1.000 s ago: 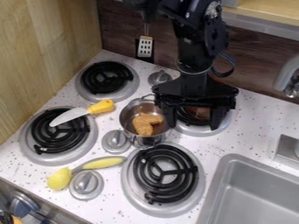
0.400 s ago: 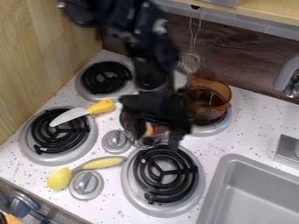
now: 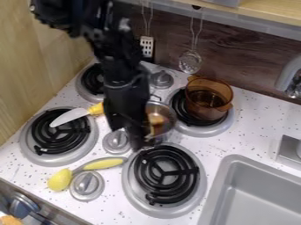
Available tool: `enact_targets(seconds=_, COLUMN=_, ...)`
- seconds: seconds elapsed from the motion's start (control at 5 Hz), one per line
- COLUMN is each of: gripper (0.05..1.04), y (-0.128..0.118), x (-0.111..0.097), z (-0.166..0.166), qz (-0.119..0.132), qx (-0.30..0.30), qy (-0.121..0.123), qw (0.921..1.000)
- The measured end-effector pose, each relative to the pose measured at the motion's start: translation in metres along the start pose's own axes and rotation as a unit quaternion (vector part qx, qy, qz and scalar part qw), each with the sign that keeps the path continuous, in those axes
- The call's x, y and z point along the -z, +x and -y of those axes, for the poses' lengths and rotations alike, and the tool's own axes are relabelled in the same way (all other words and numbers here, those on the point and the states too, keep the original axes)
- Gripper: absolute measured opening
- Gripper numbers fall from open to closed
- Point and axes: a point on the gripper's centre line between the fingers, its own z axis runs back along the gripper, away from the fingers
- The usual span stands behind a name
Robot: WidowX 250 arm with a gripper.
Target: Put the yellow spoon on the lower left burner
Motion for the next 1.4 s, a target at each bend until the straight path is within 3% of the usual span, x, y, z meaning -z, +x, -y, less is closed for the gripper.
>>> enact_targets(seconds=0.2, gripper=1.001, y=-0.013, x=0.011, z=-0.019, qz=-0.007, qx=0.073, qy=0.020, qw=0.9971)
enact_targets(seconds=0.4, gripper=1.001, y=-0.024, x=0.026, z=-0.025, qz=-0.005, qx=0.099, qy=0.029, qw=0.9946)
enact_targets(seconds=0.8, gripper=1.001, y=-0.034, x=0.071, z=-0.040, qz=0.028, qx=0.113, qy=0.005, qw=0.9932)
enact_targets(seconds=1.0, gripper=1.000, y=-0.034, x=0.074, z=-0.043, qz=0.046, qx=0.109, qy=0.018, qw=0.9928)
enact_targets(seconds=1.2, gripper=0.958, y=-0.034, x=0.078, z=-0.041, qz=0.044, qx=0.121, qy=0.043, qw=0.9908)
enact_targets(seconds=1.4, gripper=0.736, y=-0.032, x=0.078, z=-0.041, qz=0.056, qx=0.117, qy=0.071, qw=0.9890)
